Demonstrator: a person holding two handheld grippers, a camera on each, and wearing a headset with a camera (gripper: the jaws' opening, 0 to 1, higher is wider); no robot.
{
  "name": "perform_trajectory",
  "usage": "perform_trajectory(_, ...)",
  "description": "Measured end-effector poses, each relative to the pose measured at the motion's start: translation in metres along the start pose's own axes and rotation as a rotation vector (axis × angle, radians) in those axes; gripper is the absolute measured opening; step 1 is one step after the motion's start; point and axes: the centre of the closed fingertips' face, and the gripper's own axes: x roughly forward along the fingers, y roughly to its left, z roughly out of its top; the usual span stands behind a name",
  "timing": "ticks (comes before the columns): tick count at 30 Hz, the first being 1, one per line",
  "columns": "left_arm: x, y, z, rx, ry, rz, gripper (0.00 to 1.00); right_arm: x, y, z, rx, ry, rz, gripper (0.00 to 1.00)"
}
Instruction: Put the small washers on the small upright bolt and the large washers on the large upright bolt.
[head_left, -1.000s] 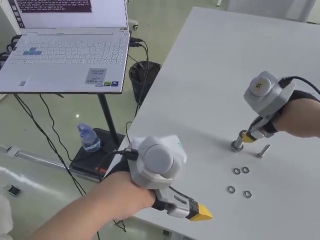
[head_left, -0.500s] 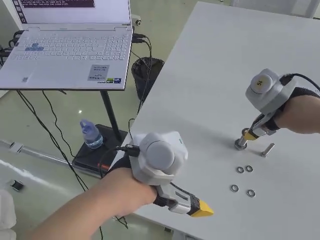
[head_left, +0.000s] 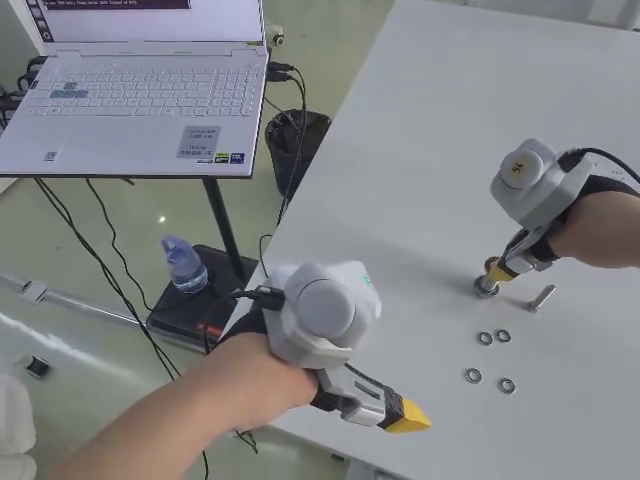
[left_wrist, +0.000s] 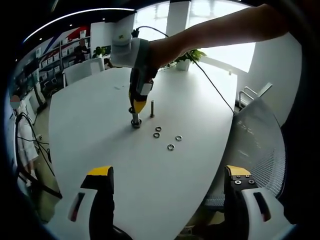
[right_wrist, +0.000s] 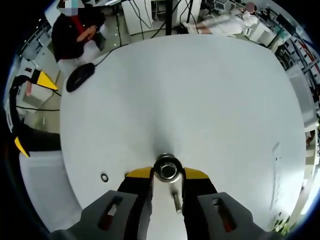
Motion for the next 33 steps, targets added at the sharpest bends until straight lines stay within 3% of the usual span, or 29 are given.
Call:
perform_trajectory(23, 0.004, -0.001, -0.005, -0.006, 0.010, -0.016, 0.91, 0.021, 0.002, -0.006, -0.018, 0.046, 0.013, 0.21)
perform_trajectory(33, 0.006, 0.000, 0.000, -0.002, 0.001, -0.019, 0.91, 0.032, 0.003, -0.008, -0.028, 0.056, 0.018, 0.21)
